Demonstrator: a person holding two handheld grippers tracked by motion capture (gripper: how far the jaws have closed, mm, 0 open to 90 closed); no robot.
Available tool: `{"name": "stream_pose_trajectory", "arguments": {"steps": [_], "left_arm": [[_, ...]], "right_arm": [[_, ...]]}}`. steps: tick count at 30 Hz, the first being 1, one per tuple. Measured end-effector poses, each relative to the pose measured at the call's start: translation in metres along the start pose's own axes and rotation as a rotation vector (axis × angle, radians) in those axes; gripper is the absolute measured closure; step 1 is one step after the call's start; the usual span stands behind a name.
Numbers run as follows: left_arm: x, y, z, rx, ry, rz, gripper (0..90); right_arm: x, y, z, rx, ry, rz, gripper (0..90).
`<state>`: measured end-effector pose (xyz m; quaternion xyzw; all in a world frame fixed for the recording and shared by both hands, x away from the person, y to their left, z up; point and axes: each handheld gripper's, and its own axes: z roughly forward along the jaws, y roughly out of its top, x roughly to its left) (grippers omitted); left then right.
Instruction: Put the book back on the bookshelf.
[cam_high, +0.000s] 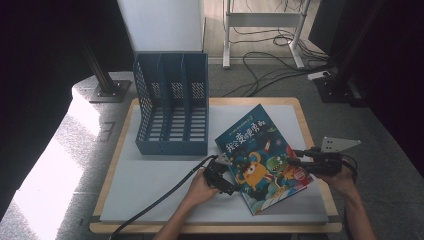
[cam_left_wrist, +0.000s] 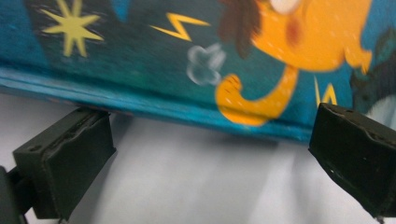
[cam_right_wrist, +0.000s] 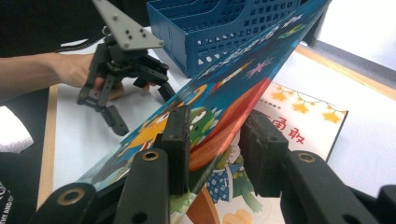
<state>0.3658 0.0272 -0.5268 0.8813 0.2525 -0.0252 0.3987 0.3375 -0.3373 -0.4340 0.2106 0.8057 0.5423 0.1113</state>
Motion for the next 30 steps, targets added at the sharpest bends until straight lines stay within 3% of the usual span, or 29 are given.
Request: {"name": "stream_pose_trajectory", "arguments": {"steps": [5, 12, 18, 19, 26, 30], "left_arm": [[0.006, 0.003, -0.001, -0.03, -0.008, -0.028, 0.0], [0.004, 0.006, -0.002, -0.106, -0.018, -0.02, 0.0], [0.002, 0.012, -0.006, -0.138, -0.032, -0.007, 0.0], [0.0, 0.015, -0.01, -0.147, -0.037, -0.004, 0.0], [-0.005, 0.026, -0.019, -0.187, -0.063, 0.0, 0.0], [-0.008, 0.033, -0.024, -0.174, -0.064, 0.013, 0.0]], "right_arm": [[0.0, -0.001, -0.002, 0.0, 0.006, 0.006, 62.9], [-0.007, -0.006, -0.01, 0.035, 0.022, 0.066, 63.0], [-0.013, -0.015, -0.016, 0.074, 0.025, 0.137, 63.3], [-0.016, -0.019, -0.017, 0.092, 0.021, 0.162, 63.0], [-0.019, -0.032, -0.018, 0.165, -0.033, 0.218, 60.0], [-0.02, -0.037, -0.018, 0.186, -0.057, 0.242, 59.3]]}}
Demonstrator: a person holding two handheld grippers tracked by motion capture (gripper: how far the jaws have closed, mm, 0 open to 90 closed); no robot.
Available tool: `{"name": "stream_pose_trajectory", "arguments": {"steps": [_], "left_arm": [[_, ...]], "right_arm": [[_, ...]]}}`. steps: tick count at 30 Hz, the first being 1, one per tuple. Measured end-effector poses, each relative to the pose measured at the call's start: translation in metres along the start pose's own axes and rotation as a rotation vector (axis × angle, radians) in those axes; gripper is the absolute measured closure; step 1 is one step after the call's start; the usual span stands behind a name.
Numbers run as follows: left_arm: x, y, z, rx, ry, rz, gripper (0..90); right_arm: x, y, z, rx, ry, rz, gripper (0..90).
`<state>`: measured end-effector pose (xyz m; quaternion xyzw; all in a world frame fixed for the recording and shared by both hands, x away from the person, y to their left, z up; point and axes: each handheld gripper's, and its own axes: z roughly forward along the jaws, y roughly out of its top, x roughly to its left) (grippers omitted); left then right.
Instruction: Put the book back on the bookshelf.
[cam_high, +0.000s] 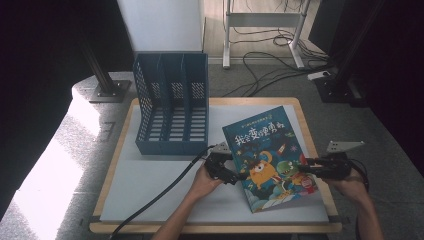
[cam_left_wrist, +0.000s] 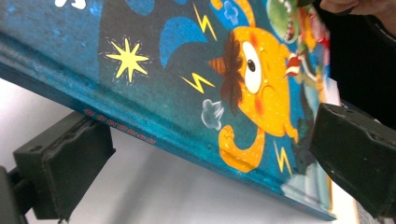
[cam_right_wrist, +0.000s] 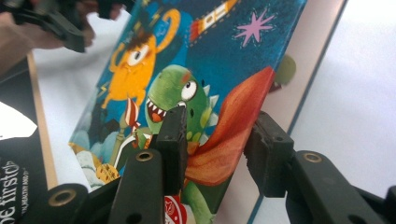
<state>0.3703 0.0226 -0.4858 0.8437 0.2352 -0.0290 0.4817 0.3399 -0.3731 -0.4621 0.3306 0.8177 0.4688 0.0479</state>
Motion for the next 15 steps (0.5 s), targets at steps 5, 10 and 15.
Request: {"name": "stream_pose_trajectory", "arguments": {"steps": [5, 10, 15], "left_arm": [[-0.006, 0.01, -0.005, 0.003, -0.002, 0.003, 0.3], [-0.013, 0.016, -0.008, 0.04, 0.046, 0.044, 2.1], [-0.017, 0.023, -0.014, 0.042, 0.077, 0.048, 8.8]], "right_arm": [[-0.002, -0.006, 0.008, 0.039, -0.052, 0.007, 53.9], [-0.005, -0.011, 0.016, 0.051, -0.062, 0.03, 53.0], [-0.006, -0.015, 0.021, 0.047, -0.077, 0.047, 52.5]]}}
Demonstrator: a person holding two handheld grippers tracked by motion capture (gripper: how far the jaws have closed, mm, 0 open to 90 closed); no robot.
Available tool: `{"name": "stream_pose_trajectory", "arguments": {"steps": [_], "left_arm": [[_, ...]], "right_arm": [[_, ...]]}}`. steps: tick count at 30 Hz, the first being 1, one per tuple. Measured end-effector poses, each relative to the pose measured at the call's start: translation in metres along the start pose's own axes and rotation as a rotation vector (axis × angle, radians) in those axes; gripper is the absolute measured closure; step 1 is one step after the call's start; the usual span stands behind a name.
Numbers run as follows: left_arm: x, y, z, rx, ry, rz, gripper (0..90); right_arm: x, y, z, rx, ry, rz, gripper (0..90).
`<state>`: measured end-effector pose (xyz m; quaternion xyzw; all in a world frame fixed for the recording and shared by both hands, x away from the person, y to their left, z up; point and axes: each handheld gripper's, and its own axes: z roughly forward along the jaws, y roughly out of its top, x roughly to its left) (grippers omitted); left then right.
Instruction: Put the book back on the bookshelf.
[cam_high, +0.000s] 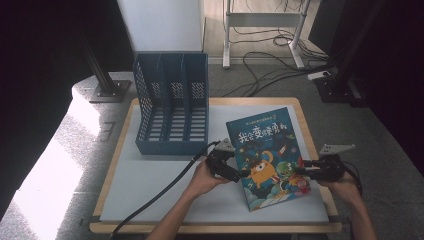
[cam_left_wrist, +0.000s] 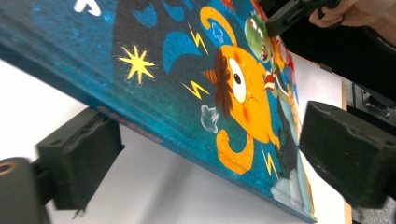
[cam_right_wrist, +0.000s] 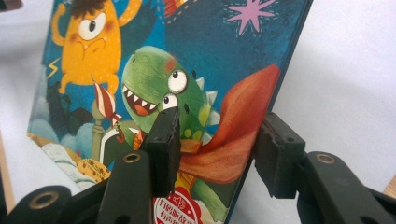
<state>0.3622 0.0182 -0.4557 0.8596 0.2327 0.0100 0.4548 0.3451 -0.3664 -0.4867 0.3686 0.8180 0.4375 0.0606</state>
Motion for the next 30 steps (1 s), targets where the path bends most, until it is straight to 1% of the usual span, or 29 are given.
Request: {"name": "stream_pose_trajectory", "arguments": {"steps": [1, 2, 3, 5, 7, 10, 14, 15, 16, 18, 19, 20, 25, 28, 30], "left_arm": [[-0.0004, 0.0005, -0.0006, 0.002, 0.011, 0.003, 10.3], [-0.0004, 0.0005, -0.0006, 0.002, 0.011, 0.003, 12.8], [-0.001, 0.0015, -0.0019, 0.009, 0.027, 0.01, 15.1], [-0.0016, 0.0024, -0.003, 0.009, 0.032, 0.009, 16.3], [-0.0023, 0.0035, -0.0045, 0.008, 0.042, 0.011, 19.5], [-0.0027, 0.0049, -0.007, 0.007, 0.049, 0.013, 24.7], [-0.0028, 0.006, -0.0084, -0.001, 0.049, 0.008, 29.0], [-0.0021, 0.0068, -0.0084, -0.007, 0.032, -0.005, 30.8], [-0.0021, 0.0068, -0.0084, -0.007, 0.032, -0.005, 32.4], [-0.0021, 0.0069, -0.0069, -0.011, 0.007, -0.011, 33.7], [-0.0026, 0.007, -0.0062, -0.012, 0.004, -0.008, 35.0], [-0.004, 0.0074, -0.0057, -0.016, 0.013, -0.006, 36.4], [-0.0035, 0.0095, -0.0076, -0.003, 0.042, -0.001, 46.1], [-0.0037, 0.0098, -0.0074, 0.004, 0.049, -0.001, 46.8], [-0.0019, 0.01, -0.0082, 0.007, 0.045, -0.017, 49.0]], "right_arm": [[-0.0001, -0.0005, -0.0001, -0.005, 0.002, 0.001, 52.4], [0.0001, -0.001, -0.0002, -0.01, 0.0, 0.002, 52.3], [0.0006, -0.0014, -0.0003, -0.012, -0.004, 0.002, 52.1], [0.0017, -0.002, 0.0, -0.016, -0.011, 0.001, 50.3], [0.0032, -0.0026, 0.0018, -0.018, -0.021, 0.002, 47.8], [0.0036, -0.0033, 0.0042, -0.016, -0.039, 0.01, 46.8], [0.0033, -0.0041, 0.0064, -0.015, -0.054, 0.02, 45.8], [0.0033, -0.0043, 0.0071, -0.014, -0.057, 0.022, 45.5], [0.0036, -0.0048, 0.0083, -0.014, -0.063, 0.019, 45.3], [0.0036, -0.0052, 0.0088, -0.015, -0.062, 0.019, 45.2], [0.0036, -0.0056, 0.0088, -0.019, -0.059, 0.021, 45.2], [0.0041, -0.0063, 0.0083, -0.024, -0.061, 0.019, 45.1], [0.0052, -0.0058, 0.0077, -0.021, -0.069, 0.011, 44.9], [0.0055, -0.0063, 0.0078, -0.024, -0.071, 0.01, 44.9], [0.0065, -0.0073, 0.0078, -0.03, -0.078, 0.002, 45.1]]}}
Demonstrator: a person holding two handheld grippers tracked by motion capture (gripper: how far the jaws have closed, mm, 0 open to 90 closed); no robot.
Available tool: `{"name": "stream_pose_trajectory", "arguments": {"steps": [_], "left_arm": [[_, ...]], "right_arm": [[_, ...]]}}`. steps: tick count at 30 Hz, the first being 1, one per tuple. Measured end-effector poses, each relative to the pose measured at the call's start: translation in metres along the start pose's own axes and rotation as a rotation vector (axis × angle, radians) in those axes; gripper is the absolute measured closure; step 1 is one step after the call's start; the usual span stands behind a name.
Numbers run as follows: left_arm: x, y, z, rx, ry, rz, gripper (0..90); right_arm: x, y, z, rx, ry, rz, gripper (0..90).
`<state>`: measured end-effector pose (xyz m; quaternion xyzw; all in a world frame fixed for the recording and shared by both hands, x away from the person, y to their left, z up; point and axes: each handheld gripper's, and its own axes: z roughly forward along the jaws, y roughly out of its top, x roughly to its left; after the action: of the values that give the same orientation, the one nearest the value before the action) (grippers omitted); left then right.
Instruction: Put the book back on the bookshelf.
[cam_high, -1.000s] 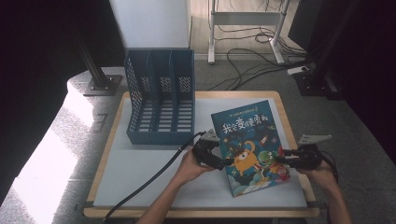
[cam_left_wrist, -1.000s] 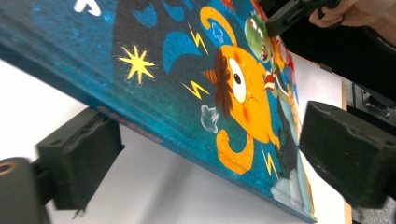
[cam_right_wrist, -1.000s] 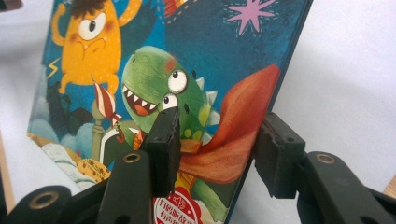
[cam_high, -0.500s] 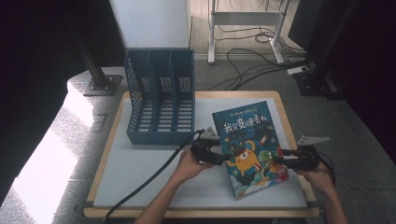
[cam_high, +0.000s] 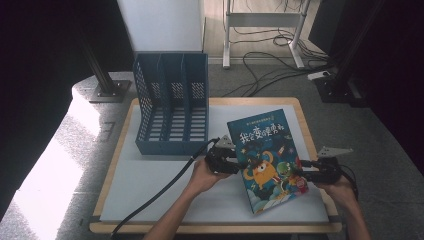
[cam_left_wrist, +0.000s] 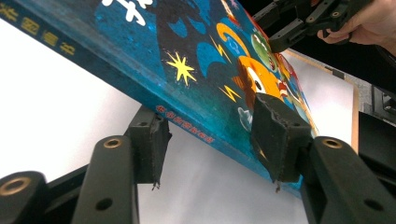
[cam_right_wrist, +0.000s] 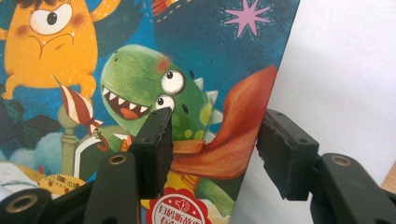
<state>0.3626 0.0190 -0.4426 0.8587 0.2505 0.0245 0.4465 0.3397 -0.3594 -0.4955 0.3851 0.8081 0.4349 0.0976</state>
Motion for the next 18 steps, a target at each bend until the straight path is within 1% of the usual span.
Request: {"name": "stream_pose_trajectory", "arguments": {"steps": [2, 4, 8, 12, 14, 18], "left_arm": [[0.001, 0.0, 0.0, -0.002, -0.006, -0.005, 52.1], [0.002, 0.002, -0.004, -0.012, -0.029, -0.015, 54.7], [0.002, 0.003, -0.006, -0.021, -0.033, -0.014, 57.0], [0.003, 0.005, -0.011, -0.032, -0.04, -0.021, 60.8], [0.003, 0.007, -0.016, -0.047, -0.044, -0.018, 62.3], [0.003, 0.009, -0.023, -0.058, -0.043, -0.012, 64.4]], "right_arm": [[0.0, 0.0, 0.0, -0.002, -0.003, -0.006, 45.2], [0.001, 0.0, -0.002, -0.003, -0.009, -0.02, 45.3], [0.003, 0.001, -0.003, -0.008, -0.013, -0.028, 45.3], [0.005, 0.003, -0.002, -0.021, -0.023, -0.036, 45.3], [0.007, 0.005, -0.001, -0.029, -0.027, -0.046, 45.2], [0.01, 0.008, 0.002, -0.039, -0.035, -0.059, 45.2]]}}
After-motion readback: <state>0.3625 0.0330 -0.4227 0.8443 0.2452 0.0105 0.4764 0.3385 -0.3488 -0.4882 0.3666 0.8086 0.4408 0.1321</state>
